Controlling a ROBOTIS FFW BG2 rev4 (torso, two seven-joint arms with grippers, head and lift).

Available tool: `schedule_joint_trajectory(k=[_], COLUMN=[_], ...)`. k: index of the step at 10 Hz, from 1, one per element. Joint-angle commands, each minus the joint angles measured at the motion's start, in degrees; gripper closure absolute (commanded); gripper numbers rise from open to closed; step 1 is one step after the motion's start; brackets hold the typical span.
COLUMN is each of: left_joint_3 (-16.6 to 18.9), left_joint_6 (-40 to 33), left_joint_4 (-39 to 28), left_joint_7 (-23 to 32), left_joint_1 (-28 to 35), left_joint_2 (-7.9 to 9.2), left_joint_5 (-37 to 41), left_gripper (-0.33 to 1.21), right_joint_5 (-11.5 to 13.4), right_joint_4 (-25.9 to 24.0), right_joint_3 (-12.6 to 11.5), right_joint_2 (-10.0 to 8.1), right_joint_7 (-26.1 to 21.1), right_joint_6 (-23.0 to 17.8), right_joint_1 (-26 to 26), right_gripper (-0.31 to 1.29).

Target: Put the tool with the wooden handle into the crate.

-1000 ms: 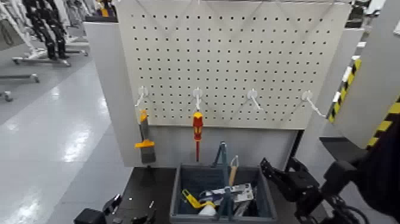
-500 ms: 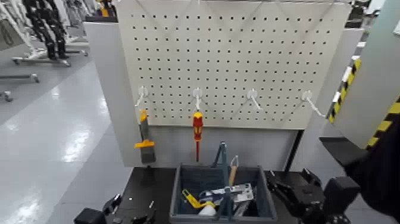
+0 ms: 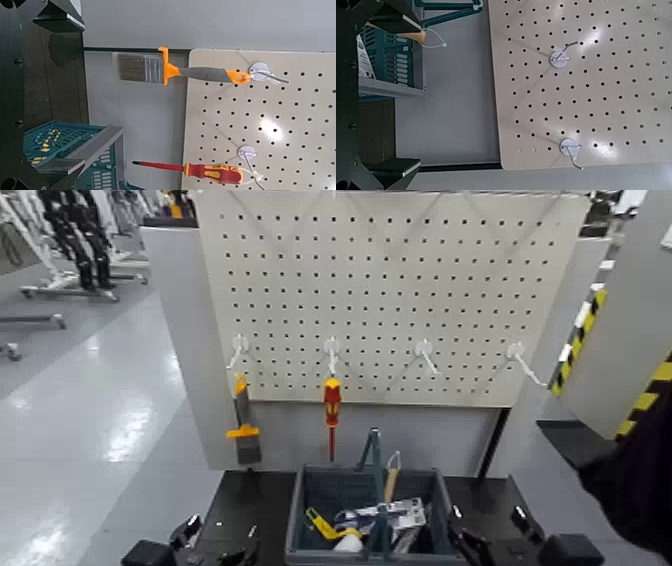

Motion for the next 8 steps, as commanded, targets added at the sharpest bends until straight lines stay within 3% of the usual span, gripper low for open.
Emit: schedule_joint_trajectory(k=[1,8], left_joint_3=[-0.19,0.34], left_joint_6=[-2.09,-4.38], left_joint_4=[-0.36,-2.56], left_joint_7=[1.26,3.63], left_joint_1=[0.7,2.54], left_joint_2=[0.0,0.09], left_joint_5=[-0.37,-1.16], left_gripper=[0.11,0.11], right_joint_5=[0.54,4.05], right_joint_4=[0.68,1.38], right_joint_3=[0.09,0.18], right_joint_2=[0.98,2.47], right_joint_7=[-0.61,-2.1], right_joint_6=[-2.17,-5.16], right_joint_1=[1.73,4.19], right_gripper=[0.12,0.13])
